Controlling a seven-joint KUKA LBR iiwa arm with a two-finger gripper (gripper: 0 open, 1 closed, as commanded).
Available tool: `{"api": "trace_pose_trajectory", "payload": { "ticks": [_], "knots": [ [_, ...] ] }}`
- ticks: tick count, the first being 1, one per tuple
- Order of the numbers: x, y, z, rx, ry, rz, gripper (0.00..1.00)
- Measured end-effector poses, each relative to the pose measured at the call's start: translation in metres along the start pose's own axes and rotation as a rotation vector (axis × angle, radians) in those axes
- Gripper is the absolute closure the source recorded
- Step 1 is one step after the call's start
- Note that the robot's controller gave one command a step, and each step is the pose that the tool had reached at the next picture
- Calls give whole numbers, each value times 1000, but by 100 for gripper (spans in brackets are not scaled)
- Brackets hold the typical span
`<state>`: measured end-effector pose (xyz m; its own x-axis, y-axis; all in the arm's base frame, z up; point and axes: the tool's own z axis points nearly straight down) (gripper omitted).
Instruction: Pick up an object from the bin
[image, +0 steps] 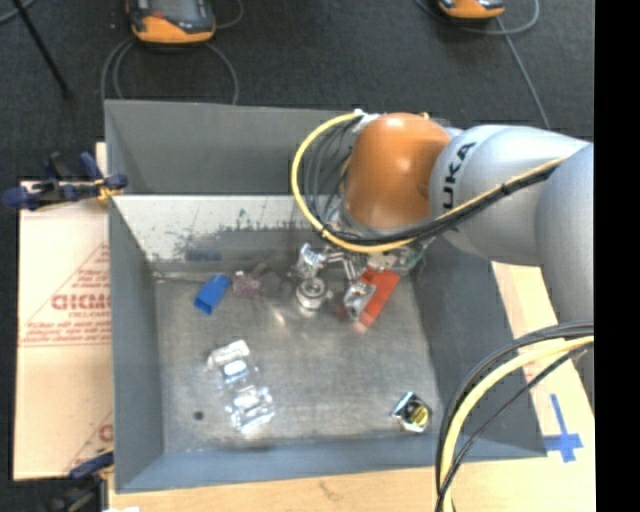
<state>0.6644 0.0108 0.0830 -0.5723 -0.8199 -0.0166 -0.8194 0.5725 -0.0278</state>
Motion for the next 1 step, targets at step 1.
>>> {"api": "trace_pose_trajectory", "payload": {
  "ticks": [1],
  "knots": [
    [-5, 2, -2, 1, -11, 0, 100]
  ]
}}
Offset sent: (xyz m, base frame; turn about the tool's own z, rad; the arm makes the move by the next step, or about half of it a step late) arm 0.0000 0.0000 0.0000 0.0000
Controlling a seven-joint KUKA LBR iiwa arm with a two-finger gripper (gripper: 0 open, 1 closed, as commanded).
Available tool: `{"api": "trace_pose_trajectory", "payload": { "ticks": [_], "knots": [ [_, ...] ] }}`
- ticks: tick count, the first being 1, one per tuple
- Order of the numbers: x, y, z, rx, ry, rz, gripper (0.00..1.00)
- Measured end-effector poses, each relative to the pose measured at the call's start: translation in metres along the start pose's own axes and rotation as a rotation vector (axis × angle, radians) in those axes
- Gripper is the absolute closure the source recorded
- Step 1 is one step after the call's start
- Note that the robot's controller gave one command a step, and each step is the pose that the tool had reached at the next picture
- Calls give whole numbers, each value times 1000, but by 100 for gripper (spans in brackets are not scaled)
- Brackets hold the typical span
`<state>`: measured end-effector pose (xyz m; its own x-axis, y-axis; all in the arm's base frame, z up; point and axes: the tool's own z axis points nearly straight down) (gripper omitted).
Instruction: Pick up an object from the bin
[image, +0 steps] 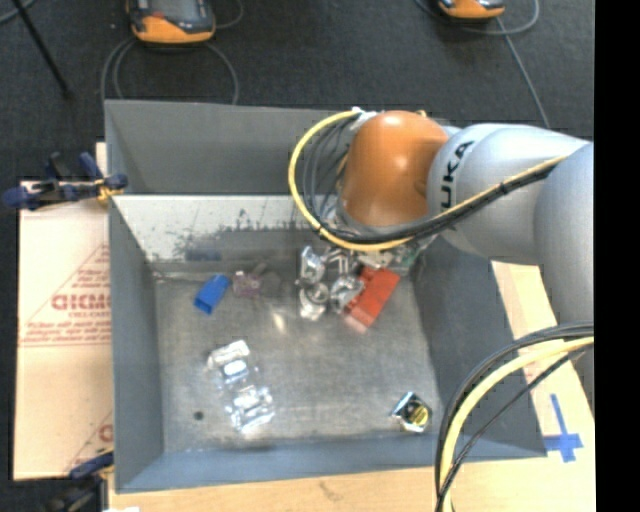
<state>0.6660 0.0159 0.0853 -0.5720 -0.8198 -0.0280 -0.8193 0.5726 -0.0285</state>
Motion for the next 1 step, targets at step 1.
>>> {"api": "trace_pose_trajectory", "payload": {
  "ticks": [1],
  "knots": [
    [18, 4, -187, -17, 21, 6, 100]
  ]
}}
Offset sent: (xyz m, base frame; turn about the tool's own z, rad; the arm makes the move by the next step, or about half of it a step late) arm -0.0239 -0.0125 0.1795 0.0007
